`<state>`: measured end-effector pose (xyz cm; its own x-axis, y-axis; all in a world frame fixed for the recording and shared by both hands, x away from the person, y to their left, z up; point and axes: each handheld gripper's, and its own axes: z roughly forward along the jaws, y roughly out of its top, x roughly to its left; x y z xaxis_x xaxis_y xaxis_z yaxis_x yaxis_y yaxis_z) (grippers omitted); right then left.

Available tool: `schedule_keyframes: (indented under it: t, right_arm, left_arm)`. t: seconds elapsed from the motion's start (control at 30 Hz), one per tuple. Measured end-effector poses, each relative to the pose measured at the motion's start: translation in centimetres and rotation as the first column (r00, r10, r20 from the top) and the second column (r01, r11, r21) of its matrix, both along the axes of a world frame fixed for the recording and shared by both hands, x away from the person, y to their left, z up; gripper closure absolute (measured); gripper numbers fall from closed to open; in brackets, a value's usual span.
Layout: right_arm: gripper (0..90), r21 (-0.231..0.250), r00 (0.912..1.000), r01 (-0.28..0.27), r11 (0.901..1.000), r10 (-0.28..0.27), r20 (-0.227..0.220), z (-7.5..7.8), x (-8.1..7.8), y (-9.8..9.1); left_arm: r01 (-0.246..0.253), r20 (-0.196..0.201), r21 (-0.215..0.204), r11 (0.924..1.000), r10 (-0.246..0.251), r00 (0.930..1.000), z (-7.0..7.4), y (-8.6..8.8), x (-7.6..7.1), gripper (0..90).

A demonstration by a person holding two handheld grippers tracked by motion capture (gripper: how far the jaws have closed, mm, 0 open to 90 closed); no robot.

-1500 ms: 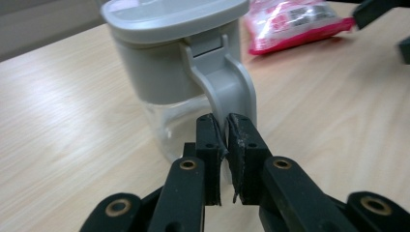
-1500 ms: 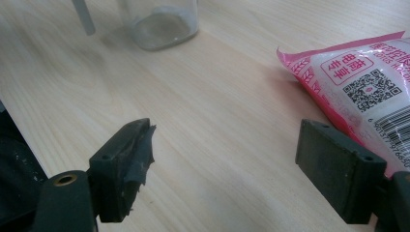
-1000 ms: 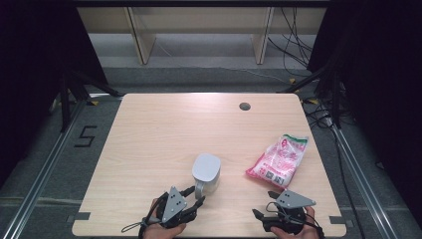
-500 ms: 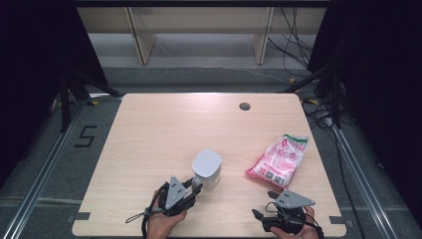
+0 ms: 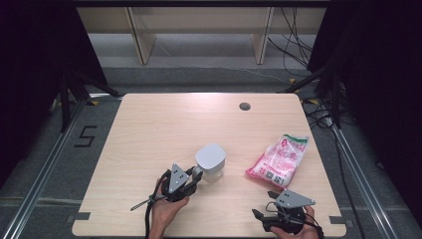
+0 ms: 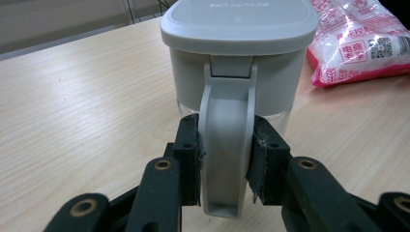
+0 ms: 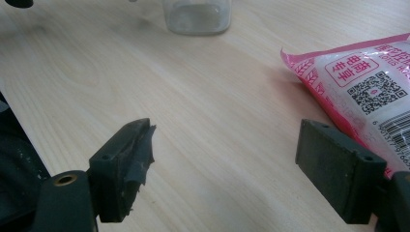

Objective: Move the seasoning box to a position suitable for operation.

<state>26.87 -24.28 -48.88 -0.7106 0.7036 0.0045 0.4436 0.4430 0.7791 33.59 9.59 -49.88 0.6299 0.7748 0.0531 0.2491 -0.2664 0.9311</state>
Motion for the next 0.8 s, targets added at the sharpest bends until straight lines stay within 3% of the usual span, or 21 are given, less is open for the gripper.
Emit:
schedule_keyframes:
  t: [0.1,0.13,0.17,0.3,0.4,0.57,0.6,0.63,0.7,0.73,0.8]
  right_arm:
    - [21.7,-0.005,0.9998,0.004,1.0,-0.004,0.022,0.0,0.0,0.0]
    - [21.7,-0.005,0.9998,0.004,1.0,-0.004,0.022,0.0,0.0,0.0]
    - [21.7,-0.002,1.0,-0.009,1.0,0.009,0.001,0.0,0.0,0.1]
    - [21.7,-0.002,1.0,-0.003,1.0,0.003,0.004,0.0,0.0,0.1]
    - [21.7,-0.004,1.0,-0.005,1.0,0.005,0.006,0.0,0.0,0.2]
    - [21.7,-0.003,1.0,-0.006,1.0,0.006,0.004,-0.1,0.0,0.2]
    - [21.7,-0.005,1.0,-0.004,1.0,0.004,0.004,-0.1,0.0,0.2]
    - [21.7,-0.006,1.0,-0.004,1.0,0.004,0.005,-0.1,0.0,0.1]
    - [21.7,-0.003,1.0,-0.007,1.0,0.007,0.003,-0.1,0.0,0.2]
    - [21.7,0.0,1.0,-0.007,1.0,0.007,0.0,-0.1,0.0,0.1]
    - [21.7,-0.001,0.9999,-0.01,0.9999,0.01,-0.002,-0.1,0.0,0.1]
  left_arm:
    - [0.0,0.012,0.035,0.9994,-0.001,0.9999,0.2,0.2,0.4,68.1]
    - [-0.01,-0.001,0.015,0.9998,0.01,0.9999,0.1,0.1,0.5,68.1]
    - [-0.002,0.016,0.044,0.999,0.001,0.9999,0.2,0.3,0.8,68.1]
    - [-0.022,-0.003,0.02,0.9996,0.022,0.9998,0.1,0.2,1.4,68.2]
    - [-0.026,0.018,0.059,0.9979,0.025,0.9995,0.3,0.5,2.1,68.2]
    - [-0.028,0.005,0.055,0.9981,0.028,0.9996,0.3,0.4,3.1,68.2]
    - [-0.026,0.005,0.073,0.997,0.026,0.9997,0.4,0.4,3.2,68.3]
    - [-0.022,-0.003,0.054,0.9983,0.023,0.9997,0.3,0.4,3.4,68.3]
    - [-0.022,0.002,0.048,0.9986,0.022,0.9998,0.2,0.5,3.8,68.3]
    - [-0.016,0.017,0.078,0.9969,0.014,0.9998,0.2,0.8,4.1,68.4]
    - [-0.021,0.014,0.067,0.9975,0.02,0.9997,0.2,0.8,4.1,68.4]
